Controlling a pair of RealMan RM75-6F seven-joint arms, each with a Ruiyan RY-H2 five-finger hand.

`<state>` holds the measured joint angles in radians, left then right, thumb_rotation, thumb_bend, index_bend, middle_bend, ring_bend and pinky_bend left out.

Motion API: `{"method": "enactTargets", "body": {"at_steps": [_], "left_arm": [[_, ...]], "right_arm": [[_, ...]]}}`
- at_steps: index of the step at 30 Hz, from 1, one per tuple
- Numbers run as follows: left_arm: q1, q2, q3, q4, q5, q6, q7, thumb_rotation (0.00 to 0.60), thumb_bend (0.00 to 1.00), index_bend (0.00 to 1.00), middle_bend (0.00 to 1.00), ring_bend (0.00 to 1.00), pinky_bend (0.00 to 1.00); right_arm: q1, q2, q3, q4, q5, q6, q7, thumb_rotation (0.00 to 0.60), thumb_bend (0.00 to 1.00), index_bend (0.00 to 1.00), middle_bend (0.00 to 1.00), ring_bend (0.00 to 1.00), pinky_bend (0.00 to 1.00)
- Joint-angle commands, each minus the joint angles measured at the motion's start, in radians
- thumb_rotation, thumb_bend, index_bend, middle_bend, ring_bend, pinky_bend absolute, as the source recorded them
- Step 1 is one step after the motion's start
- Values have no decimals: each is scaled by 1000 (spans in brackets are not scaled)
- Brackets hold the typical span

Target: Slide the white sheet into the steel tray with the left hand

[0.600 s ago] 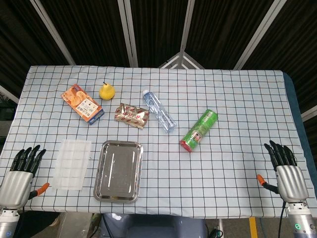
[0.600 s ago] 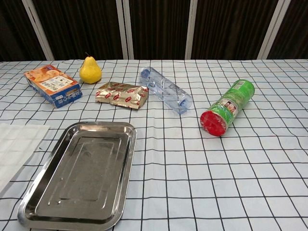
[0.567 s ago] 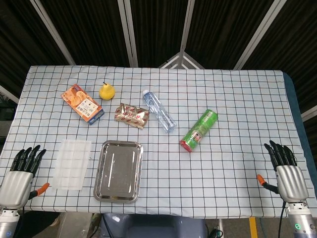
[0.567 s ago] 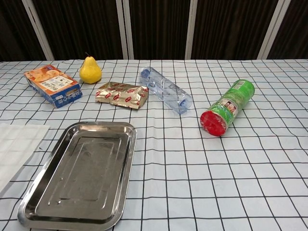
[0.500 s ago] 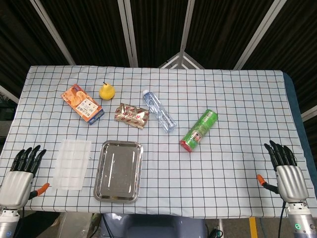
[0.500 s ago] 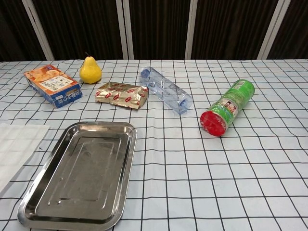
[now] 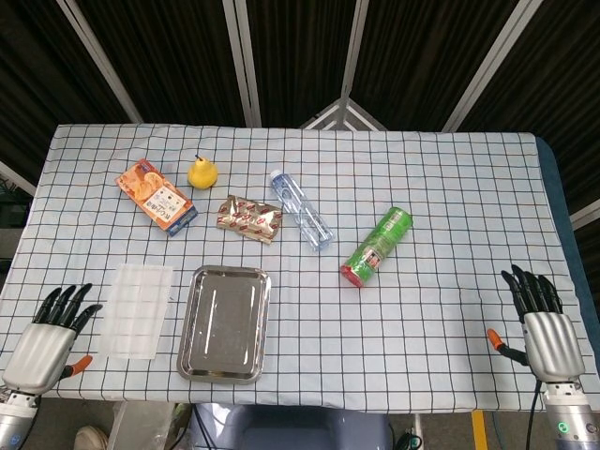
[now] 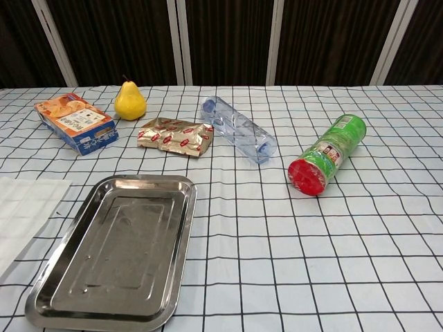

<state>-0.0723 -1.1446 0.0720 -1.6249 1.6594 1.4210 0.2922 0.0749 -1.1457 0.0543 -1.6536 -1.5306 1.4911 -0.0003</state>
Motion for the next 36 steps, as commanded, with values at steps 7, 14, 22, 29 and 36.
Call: {"method": "enactTargets", "body": {"at_steps": [7,14,22,29,36], "left_arm": [[-110,91,34,24,-93,-270,148,600,228,394,0,0,0],[-159,53,18,41,-125,-343,263,600,231,388,0,0,0],[-194,0,4,37,-163,-390,332,600,234,383,0,0,0],[-214,-32,11,36,-196,-426,387,600,238,387,0,0,0],[-233,-64,8,40,-212,-438,411,600,290,411,0,0,0]], "right_arm": [[-1,-2,1,-4,3,0,-3,600,313,0,0,0,0],[-2,-3,4,-5,9,2,-4,600,313,0,0,0,0],[-3,-2,6,-7,12,4,2,600,314,0,0,0,0],[-5,-1,8,-5,10,9,10,600,313,0,0,0,0],[-4,0,7,-5,7,8,12,600,314,0,0,0,0]]}}
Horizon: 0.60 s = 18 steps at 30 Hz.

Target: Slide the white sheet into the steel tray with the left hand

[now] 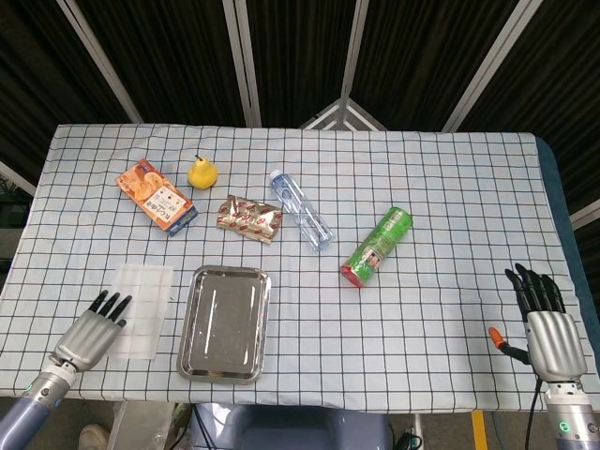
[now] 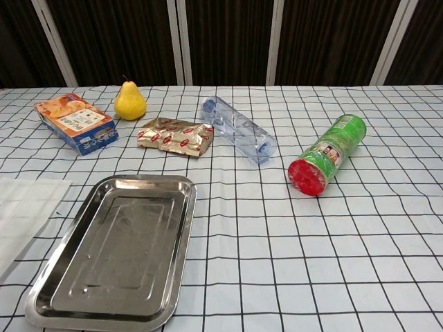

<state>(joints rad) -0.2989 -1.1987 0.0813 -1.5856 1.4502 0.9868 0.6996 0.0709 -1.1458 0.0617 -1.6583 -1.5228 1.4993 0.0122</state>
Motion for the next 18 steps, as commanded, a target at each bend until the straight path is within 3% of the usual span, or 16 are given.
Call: {"method": "enactTargets", "body": {"at_steps": [1,8,13,18], "left_arm": [[-9,-15,-2,2,-4,-6,5,600,308,423,0,0,0],[-18,-47,3,-2,3,6,5,600,493,592,0,0,0],[-9,-30,8,-14,22,45,-28,600,510,623,0,0,0],[2,28,-19,-62,57,140,-102,600,510,619,0,0,0]], "right_arm": [[0,0,0,0,-1,0,0,600,314,0,0,0,0],[-2,2,-1,-3,3,-1,4,600,313,0,0,0,0],[-2,4,-1,-3,1,-1,7,600,313,0,0,0,0],[-2,4,-2,-3,0,-1,7,600,313,0,0,0,0]]}}
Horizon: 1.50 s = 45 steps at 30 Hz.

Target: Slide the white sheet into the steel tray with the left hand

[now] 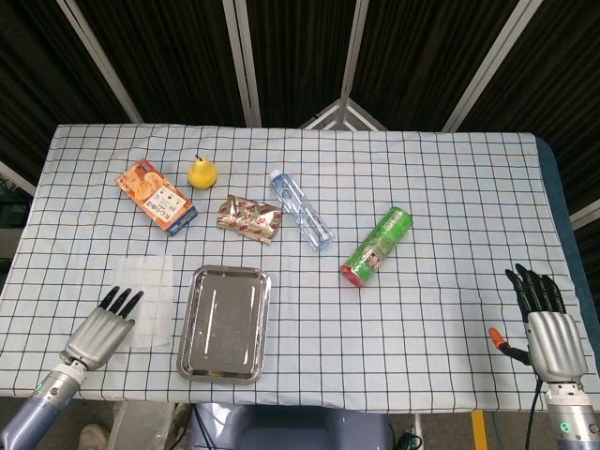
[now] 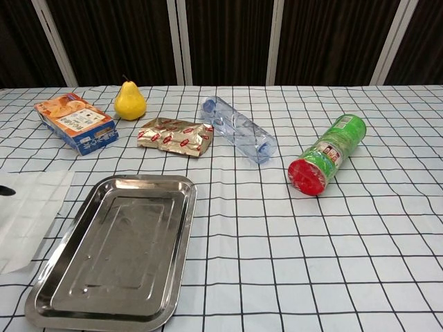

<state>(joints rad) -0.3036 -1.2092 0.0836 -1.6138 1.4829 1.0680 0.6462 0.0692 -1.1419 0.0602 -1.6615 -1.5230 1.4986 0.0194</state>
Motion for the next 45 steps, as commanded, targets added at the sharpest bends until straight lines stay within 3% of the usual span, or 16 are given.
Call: {"method": "enactTargets", "body": {"at_steps": [1,6,11,17,26,30,34,45], "left_arm": [[7,48,-29,-43,30,74,-63,600,510,617,0,0,0],[-11,91,-107,-121,70,178,-153,600,509,609,8,0,0],[-61,61,-169,-241,165,238,-130,600,509,609,21,0,0],[-105,-26,-175,-297,192,197,-37,600,509,607,22,0,0],[-116,-134,-102,-256,255,156,3,600,509,607,35,0,0],[-95,-166,-20,-148,315,159,-46,600,509,605,33,0,0],[-84,-181,15,-75,344,172,-94,600,509,598,30,0,0],[-70,-236,70,60,387,173,-165,600,507,586,30,0,0]], "right_arm": [[0,-1,0,0,0,-1,-1,600,313,0,0,0,0],[2,-3,-2,-3,1,-6,-11,600,313,0,0,0,0],[4,-2,2,-6,15,-16,-9,600,313,0,0,0,0],[4,1,1,-8,16,-17,-8,600,313,0,0,0,0],[3,4,5,-7,21,-17,-1,600,313,0,0,0,0],[4,5,5,-7,24,-19,-1,600,314,0,0,0,0],[4,4,5,-9,24,-20,-4,600,314,0,0,0,0],[4,3,5,-12,28,-23,-11,600,314,0,0,0,0]]}}
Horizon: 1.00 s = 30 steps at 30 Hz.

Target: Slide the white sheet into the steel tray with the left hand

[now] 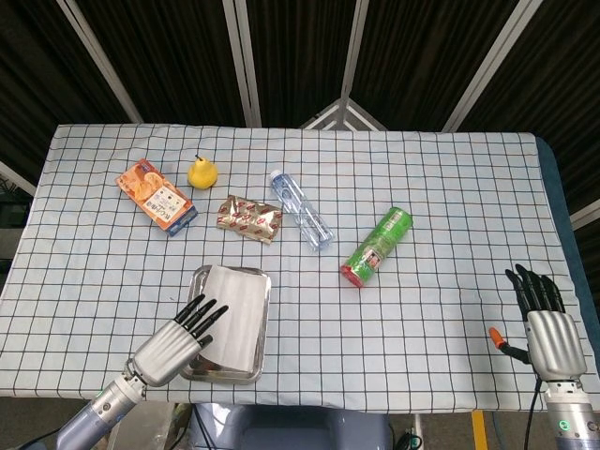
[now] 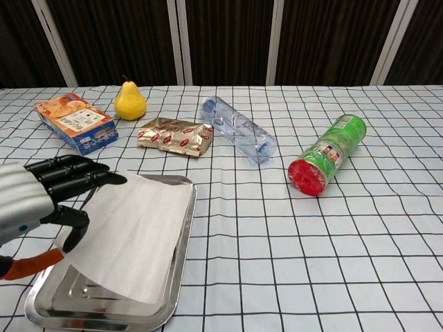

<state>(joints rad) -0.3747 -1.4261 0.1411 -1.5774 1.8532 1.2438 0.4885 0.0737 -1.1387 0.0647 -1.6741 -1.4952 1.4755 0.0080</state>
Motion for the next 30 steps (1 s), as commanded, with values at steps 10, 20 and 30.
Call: {"method": "enactTargets", "body": {"at_steps": [10,20,30], "left_arm": [[15,-43,16,44,5,-7,1,600,506,578,23,0,0],[36,-47,11,27,-39,-18,32,600,506,577,18,0,0],[45,-48,13,11,-69,-38,44,600,230,215,0,0,0]], "right_arm": [[0,2,0,1,-2,1,6,600,313,0,0,0,0],[-1,2,-1,-1,-3,1,4,600,313,0,0,0,0],[-1,3,-1,-1,-4,2,7,600,314,0,0,0,0]]}}
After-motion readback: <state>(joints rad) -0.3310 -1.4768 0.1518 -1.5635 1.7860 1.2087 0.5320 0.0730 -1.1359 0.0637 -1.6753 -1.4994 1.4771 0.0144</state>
